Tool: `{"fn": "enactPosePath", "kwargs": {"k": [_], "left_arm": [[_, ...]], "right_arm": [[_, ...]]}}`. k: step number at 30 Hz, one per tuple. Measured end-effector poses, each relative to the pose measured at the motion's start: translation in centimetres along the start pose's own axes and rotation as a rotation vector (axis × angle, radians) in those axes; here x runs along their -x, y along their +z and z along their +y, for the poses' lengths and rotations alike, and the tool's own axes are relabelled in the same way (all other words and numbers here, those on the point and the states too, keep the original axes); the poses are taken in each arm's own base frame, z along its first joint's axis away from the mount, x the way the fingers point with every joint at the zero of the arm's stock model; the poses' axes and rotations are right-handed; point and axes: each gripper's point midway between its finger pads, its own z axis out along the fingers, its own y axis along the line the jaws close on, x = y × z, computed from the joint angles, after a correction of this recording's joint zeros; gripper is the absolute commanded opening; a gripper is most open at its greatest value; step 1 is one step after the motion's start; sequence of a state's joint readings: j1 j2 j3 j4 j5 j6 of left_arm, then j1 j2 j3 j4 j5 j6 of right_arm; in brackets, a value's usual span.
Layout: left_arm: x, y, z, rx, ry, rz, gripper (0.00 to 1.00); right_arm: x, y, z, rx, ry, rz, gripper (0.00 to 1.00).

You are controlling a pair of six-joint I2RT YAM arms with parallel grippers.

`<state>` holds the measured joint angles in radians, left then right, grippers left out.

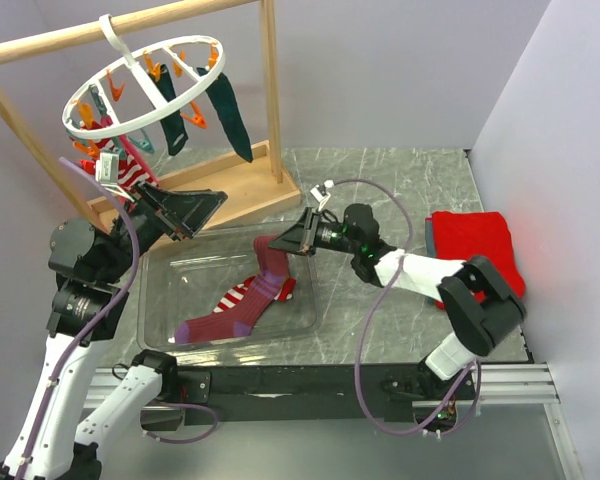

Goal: Remove the socks clipped to the hanger

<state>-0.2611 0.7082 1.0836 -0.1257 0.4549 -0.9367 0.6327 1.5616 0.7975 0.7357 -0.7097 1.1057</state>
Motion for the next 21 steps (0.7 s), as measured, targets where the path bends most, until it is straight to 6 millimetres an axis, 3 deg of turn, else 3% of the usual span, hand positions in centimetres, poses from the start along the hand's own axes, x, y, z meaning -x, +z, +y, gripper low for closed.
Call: {"fn": "enactPosePath", "kwargs": {"k": [5,7,8,12,17,21], "left_arm": [[-0.2,-0.2,0.1,0.005,0.005,0.005,0.97],[-0.3,-0.4,0.1,0.011,0.010,0.009,0.97],[-0.3,-0.5,0.2,0.014,0.012,0.010,0.97],[-0.6,-0.7,0.5,0.036,0.019,0.019,0.97],[-0.6,-0.9,0.5,0.041,0.031,0.022,0.97],[-0.6,-1.0,0.5,0.040,0.038,0.023,0.97]], "right_arm": [[-2.0,3.8,-0.3,0.061,0.121,-0.006,0.00],[-3.9,6.2,-0.3,0.081,0.189,0.016,0.06],[-4.8,7.3,-0.1,0.092,0.216,0.024,0.14],[-7.5,10.8,1.1,0.116,0.284,0.038,0.18],[-8.2,12.4,1.4,0.090,0.290,-0.004,0.38],[-8.1,12.7,-0.3,0.019,0.283,-0.035,0.29]]}}
